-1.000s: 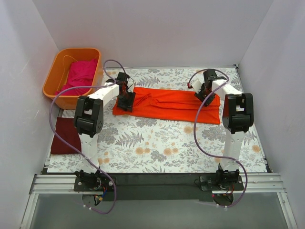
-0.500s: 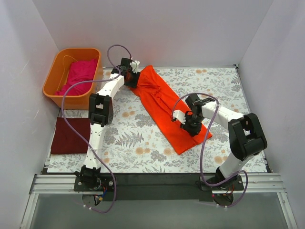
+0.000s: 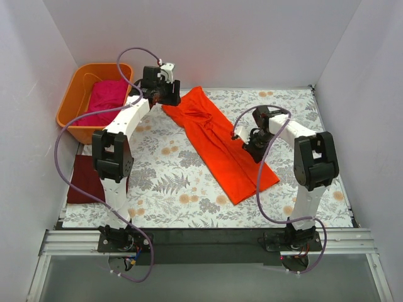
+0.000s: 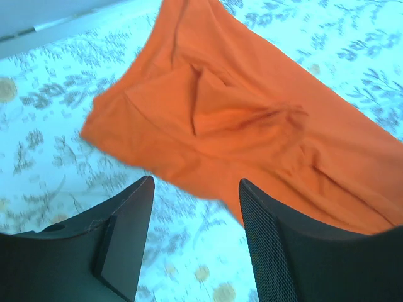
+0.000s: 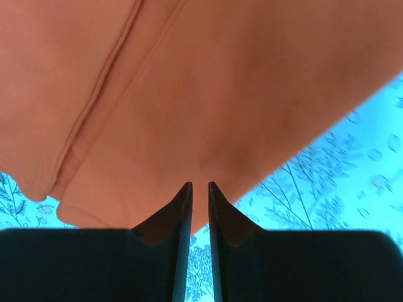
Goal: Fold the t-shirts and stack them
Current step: Fold the tshirt
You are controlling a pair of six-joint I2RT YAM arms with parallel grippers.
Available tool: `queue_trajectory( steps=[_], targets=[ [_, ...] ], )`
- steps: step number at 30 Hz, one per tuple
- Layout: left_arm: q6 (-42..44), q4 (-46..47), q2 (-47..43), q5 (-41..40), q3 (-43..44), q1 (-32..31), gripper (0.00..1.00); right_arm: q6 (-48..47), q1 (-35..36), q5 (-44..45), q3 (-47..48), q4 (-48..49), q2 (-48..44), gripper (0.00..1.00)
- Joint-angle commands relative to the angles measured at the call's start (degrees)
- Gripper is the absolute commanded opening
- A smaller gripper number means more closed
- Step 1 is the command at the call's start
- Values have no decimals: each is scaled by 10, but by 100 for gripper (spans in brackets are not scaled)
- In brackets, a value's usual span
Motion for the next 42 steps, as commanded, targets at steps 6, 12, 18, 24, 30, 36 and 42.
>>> queue_trajectory(
  steps=[6,12,18,24,30,36,42],
  targets=[
    [-32,-24,-124,22,-125,2,55,-26,43,38,-46,-18,39,17],
    [-43,-61,-192,48,-174,10,55,-17,122,19,-131,-20,5,14],
    [-52,-89,-241,68,-258,16,54,47,292,-80,-129,-16,7,14],
    [-44,-107,-258,127,-298,13,52,126,400,-166,-29,-18,59,17],
    [-43,-111,-226,156,-282,0,47,100,312,-151,40,-58,13,27],
    [-67,-85,-158,180,-244,-13,42,127,180,-142,186,-57,50,27],
    [-96,-79,-85,200,-212,-25,31,228,117,-110,344,-36,182,18]
  ],
)
